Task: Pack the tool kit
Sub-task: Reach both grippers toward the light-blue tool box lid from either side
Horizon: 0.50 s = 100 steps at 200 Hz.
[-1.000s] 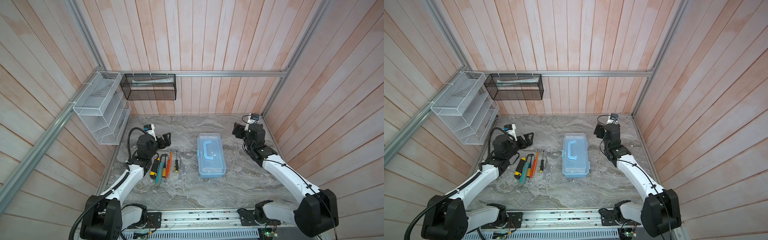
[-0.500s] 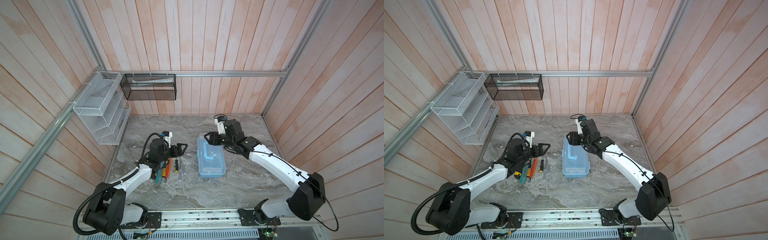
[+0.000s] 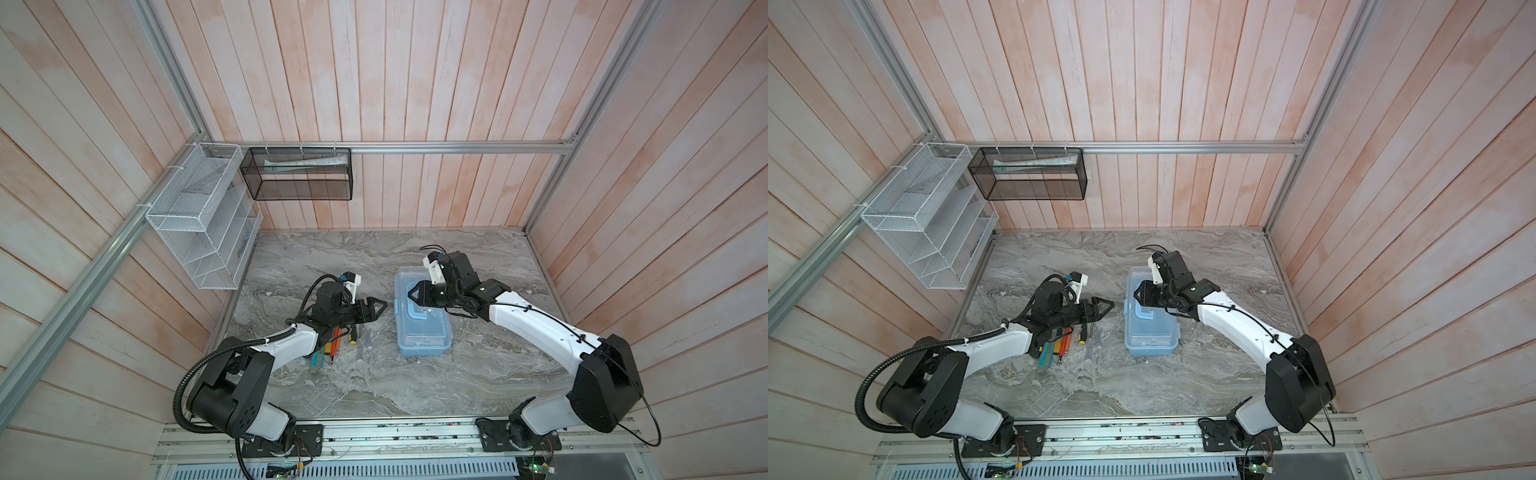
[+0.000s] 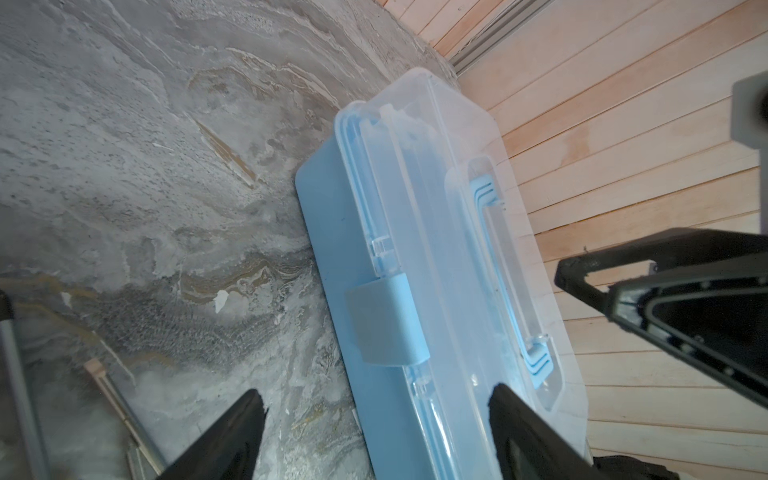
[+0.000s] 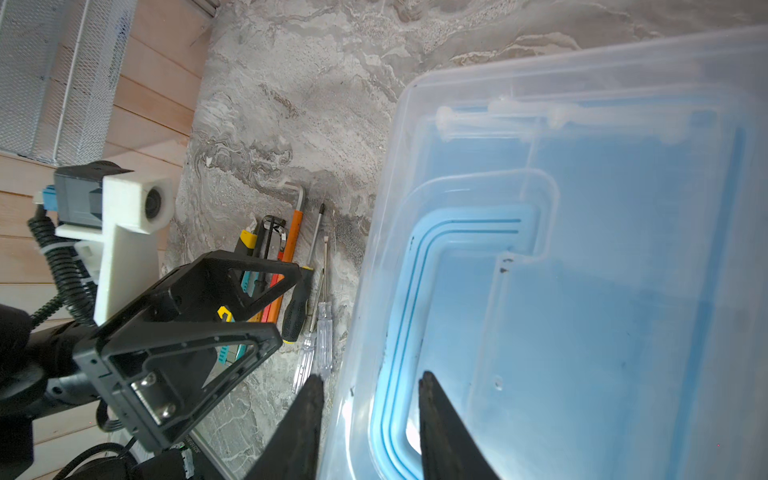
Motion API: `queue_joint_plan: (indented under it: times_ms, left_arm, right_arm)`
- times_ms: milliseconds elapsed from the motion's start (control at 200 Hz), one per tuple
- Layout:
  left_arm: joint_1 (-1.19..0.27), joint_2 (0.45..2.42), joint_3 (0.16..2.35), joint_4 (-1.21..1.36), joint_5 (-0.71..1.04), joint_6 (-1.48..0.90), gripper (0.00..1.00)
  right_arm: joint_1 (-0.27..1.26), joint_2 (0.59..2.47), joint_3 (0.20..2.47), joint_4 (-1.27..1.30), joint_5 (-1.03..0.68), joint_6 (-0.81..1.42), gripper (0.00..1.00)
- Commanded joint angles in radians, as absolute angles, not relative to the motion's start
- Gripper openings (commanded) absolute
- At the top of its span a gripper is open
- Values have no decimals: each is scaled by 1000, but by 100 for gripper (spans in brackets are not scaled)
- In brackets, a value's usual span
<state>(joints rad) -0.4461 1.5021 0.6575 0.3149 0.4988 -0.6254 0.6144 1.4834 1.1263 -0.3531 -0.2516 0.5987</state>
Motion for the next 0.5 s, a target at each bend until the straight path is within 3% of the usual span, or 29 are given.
queue_joint_plan:
  times_ms: [0, 325, 495]
  left_arm:
    - [-467, 1540, 694, 349, 508, -627, 86]
    - [-505, 1624, 735, 377, 485, -635, 86]
    - [-509, 1654, 751, 390, 490, -633, 86]
  right_arm:
    - [611, 1513, 1117, -370, -271, 636, 39]
    - [597, 1590, 1135, -397, -338, 702, 43]
    - [576, 1617, 1123, -363, -468, 701, 47]
